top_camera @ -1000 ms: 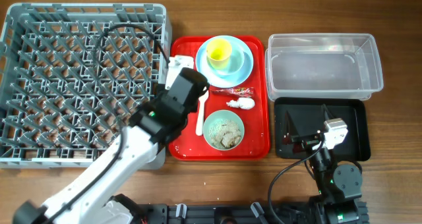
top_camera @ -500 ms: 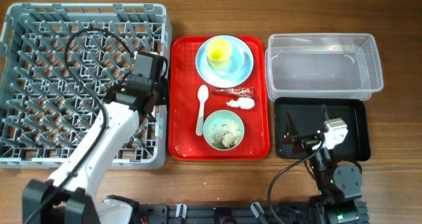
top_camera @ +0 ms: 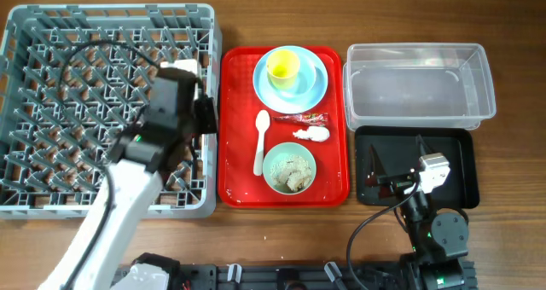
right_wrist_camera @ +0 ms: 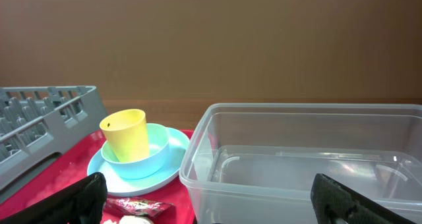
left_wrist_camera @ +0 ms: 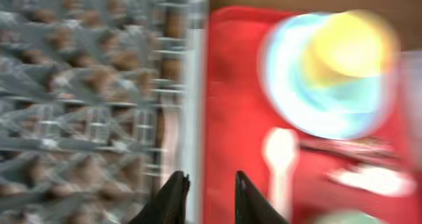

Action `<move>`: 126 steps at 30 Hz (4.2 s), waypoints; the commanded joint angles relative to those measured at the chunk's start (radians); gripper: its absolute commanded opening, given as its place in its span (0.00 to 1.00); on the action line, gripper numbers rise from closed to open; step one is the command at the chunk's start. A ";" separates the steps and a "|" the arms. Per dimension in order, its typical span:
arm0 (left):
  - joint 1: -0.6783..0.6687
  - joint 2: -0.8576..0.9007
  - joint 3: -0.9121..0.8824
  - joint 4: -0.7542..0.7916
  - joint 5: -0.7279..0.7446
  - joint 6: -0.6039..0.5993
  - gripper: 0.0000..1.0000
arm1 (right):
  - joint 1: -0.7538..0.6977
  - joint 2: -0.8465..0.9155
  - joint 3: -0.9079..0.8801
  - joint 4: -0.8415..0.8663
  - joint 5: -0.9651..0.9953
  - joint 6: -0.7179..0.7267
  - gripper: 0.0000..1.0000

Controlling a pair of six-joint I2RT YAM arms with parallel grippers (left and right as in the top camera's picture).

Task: Sort waste into correct bins and load items into the dishwasher rack
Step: 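Move the left gripper back to the tray and grasp the white spoon, then carry the spoon left and insert it into the dish rack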

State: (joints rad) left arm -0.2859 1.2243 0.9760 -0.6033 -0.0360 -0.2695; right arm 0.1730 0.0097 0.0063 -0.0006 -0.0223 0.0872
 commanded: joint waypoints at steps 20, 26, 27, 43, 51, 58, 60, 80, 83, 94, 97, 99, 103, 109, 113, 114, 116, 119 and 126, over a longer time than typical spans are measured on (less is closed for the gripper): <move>-0.257 0.526 -0.010 0.142 0.085 -0.165 0.30 | -0.003 -0.007 -0.001 0.003 -0.003 -0.007 1.00; -0.257 0.526 -0.015 0.160 0.034 -0.157 0.29 | -0.003 -0.007 -0.001 0.003 -0.003 -0.007 1.00; -0.257 0.526 -0.015 0.160 0.035 -0.157 0.28 | -0.003 -0.007 -0.001 0.003 -0.003 -0.007 1.00; -0.277 0.526 -0.089 0.253 0.034 -0.157 0.29 | -0.003 -0.007 -0.001 0.003 -0.003 -0.007 1.00; -0.277 0.526 -0.089 0.248 -0.165 -0.157 0.22 | -0.003 -0.007 -0.001 0.003 -0.003 -0.007 1.00; -0.280 0.526 -0.089 0.217 -0.065 -0.196 0.19 | -0.003 -0.007 -0.001 0.003 -0.003 -0.008 1.00; -0.280 0.526 -0.089 0.199 -0.065 -0.211 0.17 | -0.003 -0.007 -0.001 0.003 -0.003 -0.008 1.00; -0.280 0.462 -0.076 0.222 -0.066 -0.180 0.04 | -0.003 -0.007 -0.001 0.003 -0.003 -0.007 1.00; -0.280 0.513 -0.076 0.225 -0.066 -0.182 0.04 | -0.003 -0.007 -0.001 0.003 -0.003 -0.008 1.00; -0.296 0.421 0.002 0.191 -0.122 -0.129 0.04 | -0.003 -0.007 -0.001 0.003 -0.003 -0.008 1.00; -0.296 0.222 0.048 0.066 -0.372 -0.074 0.04 | -0.003 -0.007 -0.001 0.003 -0.003 -0.007 1.00; -0.294 0.107 0.048 0.035 -0.524 -0.073 0.04 | -0.003 -0.007 -0.001 0.003 -0.003 -0.007 1.00; -0.277 0.056 0.043 0.018 -0.583 0.061 0.04 | -0.003 -0.007 -0.001 0.003 -0.003 -0.008 1.00; -0.140 0.264 0.022 0.011 -0.535 0.053 0.04 | -0.003 -0.007 -0.001 0.003 -0.003 -0.007 1.00; -0.092 0.384 0.022 0.018 -0.465 0.053 0.04 | -0.003 -0.007 -0.001 0.003 -0.003 -0.008 1.00; -0.086 0.395 0.022 0.021 -0.453 0.053 0.04 | -0.003 -0.007 -0.001 0.003 -0.003 -0.007 1.00; -0.080 0.405 0.022 0.024 -0.444 0.053 0.04 | -0.003 -0.007 -0.001 0.003 -0.003 -0.008 1.00; -0.080 0.405 0.022 0.026 -0.444 0.053 0.20 | -0.003 -0.007 -0.001 0.003 -0.003 -0.007 1.00; -0.082 0.322 0.114 -0.012 -0.457 0.053 0.51 | -0.003 -0.007 -0.001 0.003 -0.003 -0.007 1.00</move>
State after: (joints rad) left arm -0.3580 1.5967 1.0309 -0.5846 -0.5259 -0.2111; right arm 0.1730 0.0097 0.0063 -0.0006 -0.0223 0.0872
